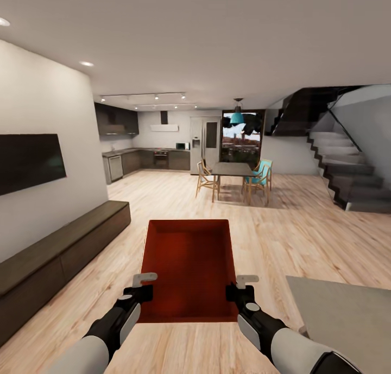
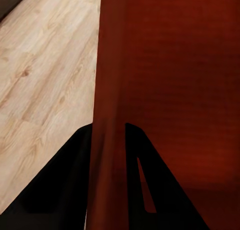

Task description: Move the two storage containers from the living room to the garage. In the garage, place one container on the floor and stack the other container on top of it (either order is fine).

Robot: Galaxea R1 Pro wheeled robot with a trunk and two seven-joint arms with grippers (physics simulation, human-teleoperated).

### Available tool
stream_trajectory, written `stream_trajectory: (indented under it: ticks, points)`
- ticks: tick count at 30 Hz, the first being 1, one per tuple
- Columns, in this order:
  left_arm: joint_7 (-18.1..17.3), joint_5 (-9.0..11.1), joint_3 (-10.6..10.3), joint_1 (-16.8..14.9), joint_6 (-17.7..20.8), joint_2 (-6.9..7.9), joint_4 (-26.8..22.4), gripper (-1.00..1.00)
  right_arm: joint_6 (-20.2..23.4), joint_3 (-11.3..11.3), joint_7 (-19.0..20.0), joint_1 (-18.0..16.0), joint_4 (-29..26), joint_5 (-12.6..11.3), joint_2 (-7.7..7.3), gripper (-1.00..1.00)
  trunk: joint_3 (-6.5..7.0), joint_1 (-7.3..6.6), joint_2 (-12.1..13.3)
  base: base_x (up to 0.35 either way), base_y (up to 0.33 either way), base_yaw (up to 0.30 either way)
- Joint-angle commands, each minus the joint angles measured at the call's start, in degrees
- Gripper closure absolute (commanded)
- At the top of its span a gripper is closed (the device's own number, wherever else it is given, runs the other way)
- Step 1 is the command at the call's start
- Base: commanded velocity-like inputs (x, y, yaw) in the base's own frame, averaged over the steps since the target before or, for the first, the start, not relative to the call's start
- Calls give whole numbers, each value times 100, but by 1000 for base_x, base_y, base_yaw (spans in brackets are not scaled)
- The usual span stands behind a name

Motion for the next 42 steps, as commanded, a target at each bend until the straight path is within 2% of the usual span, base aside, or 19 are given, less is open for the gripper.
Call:
stream_trajectory:
  ticks: [1,11,42]
  points:
    - [78,-65,253,2,-400,406,-31,100,-44,-266,-448,-4,20,-141,-3,100,1,2,-4,0,0,-286]
    - [75,-66,254,2,-398,406,-2,100,-34,-266,-453,-4,19,-141,-3,100,19,2,-4,90,0,-215]
    - [82,-74,262,2,-395,415,15,100,-26,-265,-446,-4,18,-133,2,100,20,2,-4,319,0,-2]
